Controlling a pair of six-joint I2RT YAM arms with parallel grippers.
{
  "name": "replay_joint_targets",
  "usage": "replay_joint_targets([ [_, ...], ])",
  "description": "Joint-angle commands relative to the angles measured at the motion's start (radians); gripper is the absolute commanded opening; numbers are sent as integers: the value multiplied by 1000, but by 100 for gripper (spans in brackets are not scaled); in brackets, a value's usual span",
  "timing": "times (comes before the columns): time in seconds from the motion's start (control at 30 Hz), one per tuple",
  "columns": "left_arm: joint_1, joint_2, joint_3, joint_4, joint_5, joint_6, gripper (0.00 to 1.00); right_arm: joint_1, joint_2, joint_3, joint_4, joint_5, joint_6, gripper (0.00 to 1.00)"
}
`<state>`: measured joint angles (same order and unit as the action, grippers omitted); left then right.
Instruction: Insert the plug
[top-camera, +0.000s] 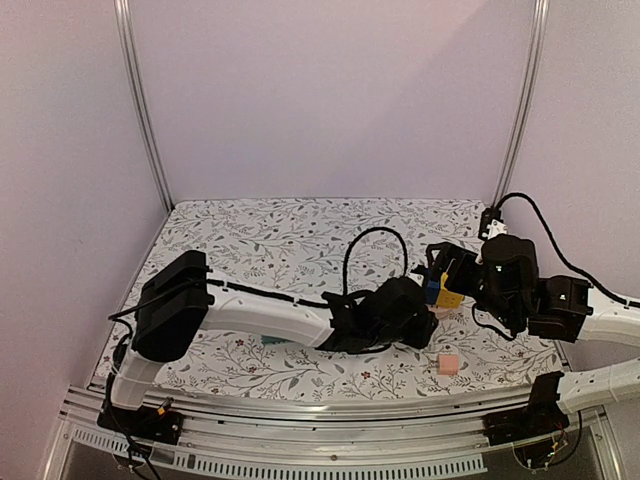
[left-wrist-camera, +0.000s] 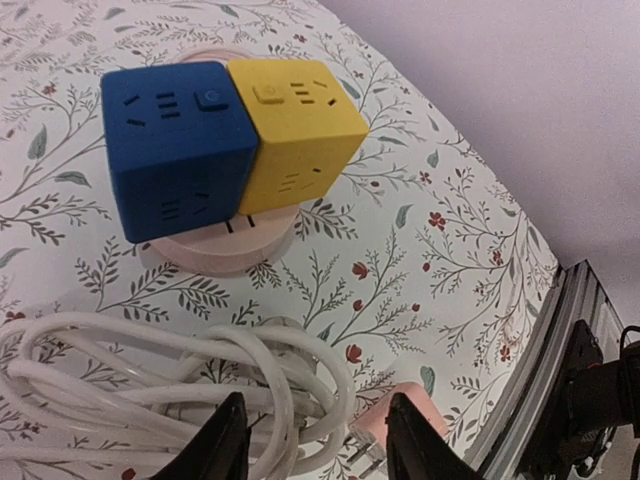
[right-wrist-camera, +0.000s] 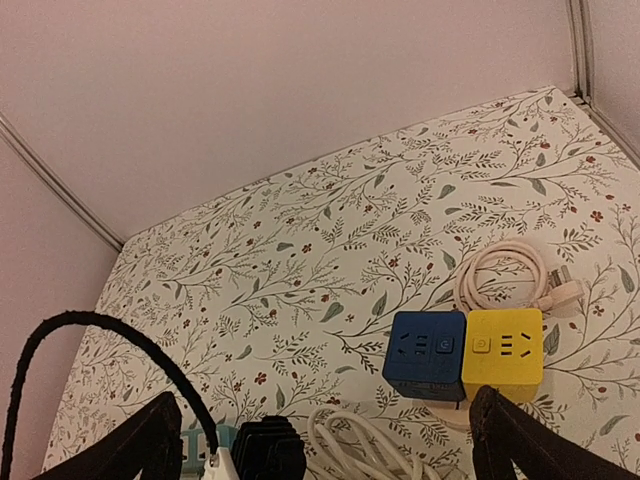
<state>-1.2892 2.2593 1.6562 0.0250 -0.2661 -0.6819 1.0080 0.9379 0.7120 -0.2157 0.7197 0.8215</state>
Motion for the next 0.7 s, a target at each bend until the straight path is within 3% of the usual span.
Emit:
replay_joint_targets([
  [0.0, -9, -54, 1, -4, 39, 65, 48, 6, 4, 3, 17, -10, -40, 99],
  [0.1, -9, -94, -23, -18, 23, 98, 57, 7, 3, 4, 26, -30, -57, 99],
  [0.37, -7, -297, -226, -12, -133, 126, 98, 6, -23, -30, 106, -129, -91, 99],
  [0.67, -9, -494, -430, -101, -292, 117, 99, 6, 39, 16, 76, -226, -101, 99],
])
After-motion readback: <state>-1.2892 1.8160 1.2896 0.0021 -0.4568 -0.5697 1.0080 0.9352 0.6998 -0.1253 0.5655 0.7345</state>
